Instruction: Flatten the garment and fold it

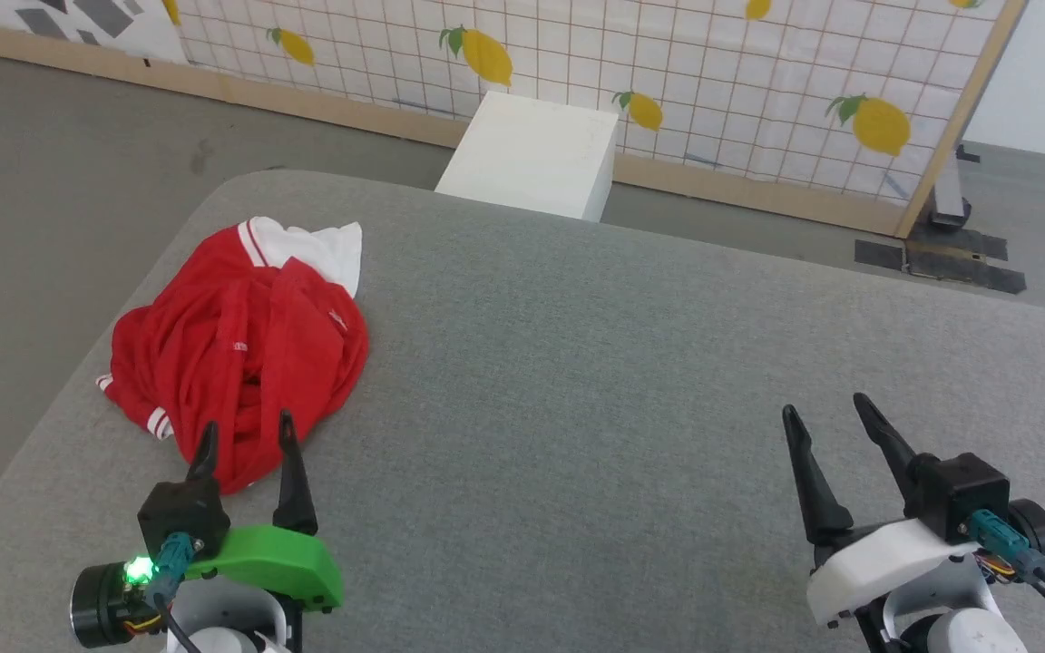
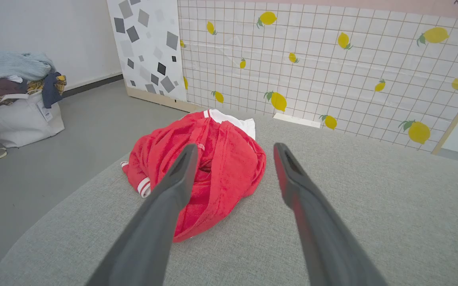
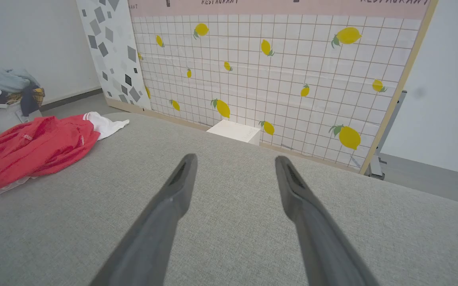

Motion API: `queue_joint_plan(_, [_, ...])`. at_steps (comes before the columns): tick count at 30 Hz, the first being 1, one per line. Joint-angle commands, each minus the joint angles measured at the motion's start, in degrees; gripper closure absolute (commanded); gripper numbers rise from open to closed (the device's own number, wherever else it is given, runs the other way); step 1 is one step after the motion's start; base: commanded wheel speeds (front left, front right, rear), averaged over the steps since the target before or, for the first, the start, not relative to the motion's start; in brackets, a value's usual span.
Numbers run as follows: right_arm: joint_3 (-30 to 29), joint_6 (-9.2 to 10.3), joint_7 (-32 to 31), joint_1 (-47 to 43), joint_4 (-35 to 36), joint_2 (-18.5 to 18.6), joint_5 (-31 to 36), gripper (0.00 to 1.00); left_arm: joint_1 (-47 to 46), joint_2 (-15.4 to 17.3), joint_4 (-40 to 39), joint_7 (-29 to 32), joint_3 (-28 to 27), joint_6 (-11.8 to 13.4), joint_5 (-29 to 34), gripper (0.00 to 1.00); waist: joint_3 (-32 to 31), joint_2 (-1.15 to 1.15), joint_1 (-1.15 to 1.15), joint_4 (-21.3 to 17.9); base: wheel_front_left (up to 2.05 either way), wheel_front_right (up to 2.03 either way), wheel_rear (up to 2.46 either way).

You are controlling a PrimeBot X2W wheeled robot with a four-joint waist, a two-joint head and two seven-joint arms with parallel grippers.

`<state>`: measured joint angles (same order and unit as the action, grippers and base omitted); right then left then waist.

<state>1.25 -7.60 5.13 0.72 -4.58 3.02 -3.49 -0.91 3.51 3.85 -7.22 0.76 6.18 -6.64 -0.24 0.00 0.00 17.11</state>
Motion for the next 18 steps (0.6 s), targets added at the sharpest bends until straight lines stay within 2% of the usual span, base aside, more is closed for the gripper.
queue_joint_plan(1, [0.1,0.06,0.6,1.1,-0.3,-0.1,-0.4,0.0,0.4,0.3,0.4,-0.6,0.0,0.6,-0.9,0.0,0.1,0.0,0.0,0.6,0.0,0.0,0.0])
queue_joint_plan(18, [0.4,0.07,2.1,2.0,-1.6,-0.1,-1.2,0.0,0.2,0.4,2.0,-2.6,-0.2,2.3,-2.6,0.0,0.3,0.0,0.0,4.9,0.0,0.0,0.0])
